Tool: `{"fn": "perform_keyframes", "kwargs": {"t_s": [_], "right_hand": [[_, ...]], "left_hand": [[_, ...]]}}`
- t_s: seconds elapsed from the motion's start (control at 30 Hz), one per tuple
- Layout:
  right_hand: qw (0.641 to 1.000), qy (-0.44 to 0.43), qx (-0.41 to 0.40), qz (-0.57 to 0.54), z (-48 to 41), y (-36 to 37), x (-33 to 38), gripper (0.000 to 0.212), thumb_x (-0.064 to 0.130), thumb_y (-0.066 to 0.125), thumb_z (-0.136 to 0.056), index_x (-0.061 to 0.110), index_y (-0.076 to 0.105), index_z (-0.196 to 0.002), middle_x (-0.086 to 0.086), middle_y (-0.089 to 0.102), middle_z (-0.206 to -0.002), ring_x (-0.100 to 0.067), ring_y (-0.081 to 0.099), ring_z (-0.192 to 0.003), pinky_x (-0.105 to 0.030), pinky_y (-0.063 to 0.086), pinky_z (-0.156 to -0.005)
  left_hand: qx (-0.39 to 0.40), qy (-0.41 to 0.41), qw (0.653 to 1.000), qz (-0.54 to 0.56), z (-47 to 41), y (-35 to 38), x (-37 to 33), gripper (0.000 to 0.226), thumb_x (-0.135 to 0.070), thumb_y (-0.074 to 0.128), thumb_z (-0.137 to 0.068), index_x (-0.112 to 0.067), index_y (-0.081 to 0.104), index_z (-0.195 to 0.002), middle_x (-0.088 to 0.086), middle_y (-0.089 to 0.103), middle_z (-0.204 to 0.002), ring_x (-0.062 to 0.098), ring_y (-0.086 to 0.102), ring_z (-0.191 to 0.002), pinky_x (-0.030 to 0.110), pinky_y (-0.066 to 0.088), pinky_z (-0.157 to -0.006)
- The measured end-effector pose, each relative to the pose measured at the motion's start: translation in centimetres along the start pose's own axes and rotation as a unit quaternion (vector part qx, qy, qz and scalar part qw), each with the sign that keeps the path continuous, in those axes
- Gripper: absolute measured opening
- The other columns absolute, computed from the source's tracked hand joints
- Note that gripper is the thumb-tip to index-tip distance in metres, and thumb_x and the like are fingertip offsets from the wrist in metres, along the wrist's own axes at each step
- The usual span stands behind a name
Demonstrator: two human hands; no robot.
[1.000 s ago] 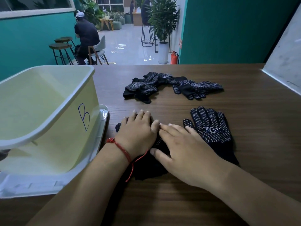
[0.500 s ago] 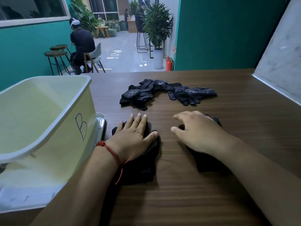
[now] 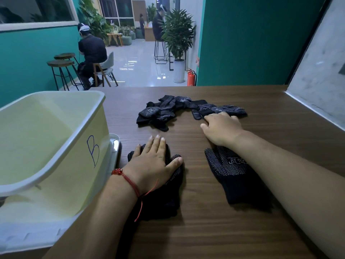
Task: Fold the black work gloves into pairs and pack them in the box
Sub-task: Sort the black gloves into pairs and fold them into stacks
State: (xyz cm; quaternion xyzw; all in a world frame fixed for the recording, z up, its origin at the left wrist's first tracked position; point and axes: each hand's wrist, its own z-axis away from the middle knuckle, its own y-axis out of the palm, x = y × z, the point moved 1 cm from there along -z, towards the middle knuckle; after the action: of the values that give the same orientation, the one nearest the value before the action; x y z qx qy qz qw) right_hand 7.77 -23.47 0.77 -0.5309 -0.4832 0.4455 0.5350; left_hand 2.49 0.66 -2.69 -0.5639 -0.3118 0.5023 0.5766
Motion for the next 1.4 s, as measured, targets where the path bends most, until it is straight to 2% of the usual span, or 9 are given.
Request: {"fn": "perform_keyframes", "kwargs": {"t_s": [0.17, 0.33, 0.53, 0.67, 0.8, 0.97, 1.2, 1.27, 1.4], "right_hand": [[0.978, 0.016, -0.147, -0.144, -0.3, -3.5, -1.6, 0.035, 0.033, 0.064, -0.093, 0.027, 0.076, -0.126, -0.005, 0.078, -0.12, -0.033, 0.071, -0.11, -0.042, 0.059, -0.096], [0.928, -0.015, -0.265, -0.262, -1.1, -7.7, -3.4, 0.016, 0.018, 0.075, -0.087, 0.026, 0.073, -0.1, 0.005, 0.075, -0.099, -0.021, 0.071, -0.092, -0.028, 0.052, -0.077], [0.884, -0.089, -0.254, -0.383, -1.4, -10.1, -3.2, 0.03, 0.017, 0.075, -0.09, 0.031, 0.074, -0.116, 0.015, 0.072, -0.107, -0.007, 0.068, -0.087, -0.037, 0.062, -0.091], [0.852, -0.126, -0.248, -0.444, -0.7, -10.7, -2.4, 0.024, 0.011, 0.075, -0.092, 0.032, 0.079, -0.103, 0.01, 0.076, -0.093, -0.013, 0.074, -0.074, -0.037, 0.066, -0.08], [0.825, -0.162, -0.229, -0.49, 0.0, -11.0, -0.5, 0.023, 0.008, 0.076, -0.092, 0.027, 0.079, -0.104, -0.001, 0.078, -0.106, -0.015, 0.073, -0.073, -0.039, 0.065, -0.079], [0.813, -0.189, -0.197, -0.514, 1.9, -10.9, 3.0, 0.015, 0.012, 0.076, -0.092, 0.025, 0.078, -0.096, -0.001, 0.079, -0.087, -0.016, 0.068, -0.071, -0.044, 0.066, -0.079], [0.828, -0.252, -0.171, -0.471, 8.3, -6.2, 7.4, 0.013, 0.017, 0.075, -0.093, 0.024, 0.079, -0.103, 0.01, 0.082, -0.093, -0.006, 0.078, -0.09, -0.042, 0.064, -0.089], [0.82, -0.242, -0.168, -0.491, 9.8, -4.7, 8.0, 0.015, 0.014, 0.075, -0.095, 0.023, 0.08, -0.106, 0.01, 0.082, -0.095, -0.004, 0.078, -0.092, -0.039, 0.065, -0.087], [0.825, -0.241, -0.182, -0.478, 12.8, -2.9, 8.7, 0.017, 0.012, 0.075, -0.096, 0.024, 0.079, -0.107, 0.01, 0.08, -0.094, -0.005, 0.077, -0.088, -0.033, 0.063, -0.081]], "left_hand": [[-0.026, 0.004, 1.0, 0.016, 0.0, 0.1, -0.1, 0.092, -0.076, 0.021, -0.101, -0.019, -0.002, -0.169, -0.004, -0.011, -0.177, 0.01, -0.019, -0.16, 0.044, -0.008, -0.131], [-0.049, 0.012, 0.999, 0.018, -0.1, 0.0, -0.2, 0.087, -0.071, 0.023, -0.103, -0.018, 0.005, -0.169, -0.003, -0.002, -0.178, 0.011, -0.013, -0.162, 0.045, -0.006, -0.132], [-0.079, 0.037, 0.996, 0.035, 0.1, -0.6, -0.4, 0.08, -0.068, 0.026, -0.104, -0.022, 0.015, -0.169, -0.006, 0.007, -0.177, 0.011, -0.005, -0.163, 0.046, -0.001, -0.132], [-0.169, 0.094, 0.973, 0.127, 0.7, -1.7, -1.3, 0.058, -0.061, 0.037, -0.106, -0.029, 0.05, -0.152, -0.009, 0.045, -0.161, 0.013, 0.037, -0.151, 0.043, 0.027, -0.126], [-0.167, 0.095, 0.907, 0.376, 1.6, -3.4, -2.3, 0.043, -0.052, 0.039, -0.11, -0.029, 0.073, -0.122, -0.017, 0.074, -0.118, -0.001, 0.065, -0.115, 0.033, 0.047, -0.108], [0.024, 0.08, 0.731, 0.677, 1.4, -4.9, -2.6, 0.072, -0.06, 0.018, -0.109, -0.013, 0.067, -0.134, 0.005, 0.076, -0.129, 0.021, 0.069, -0.125, 0.047, 0.043, -0.117], [0.154, 0.072, 0.579, 0.797, 1.0, -5.8, 0.1, 0.105, -0.084, 0.02, -0.095, 0.001, 0.053, -0.146, 0.026, 0.059, -0.147, 0.036, 0.059, -0.136, 0.049, 0.039, -0.12], [0.153, 0.07, 0.538, 0.826, 1.1, -5.9, 0.7, 0.094, -0.078, 0.025, -0.099, -0.001, 0.056, -0.144, 0.029, 0.058, -0.145, 0.039, 0.059, -0.133, 0.052, 0.041, -0.119], [0.134, 0.031, 0.515, 0.846, 1.3, -6.0, 1.6, 0.067, -0.045, 0.035, -0.105, 0.001, 0.05, -0.152, 0.028, 0.055, -0.149, 0.043, 0.054, -0.137, 0.055, 0.045, -0.116]]}}
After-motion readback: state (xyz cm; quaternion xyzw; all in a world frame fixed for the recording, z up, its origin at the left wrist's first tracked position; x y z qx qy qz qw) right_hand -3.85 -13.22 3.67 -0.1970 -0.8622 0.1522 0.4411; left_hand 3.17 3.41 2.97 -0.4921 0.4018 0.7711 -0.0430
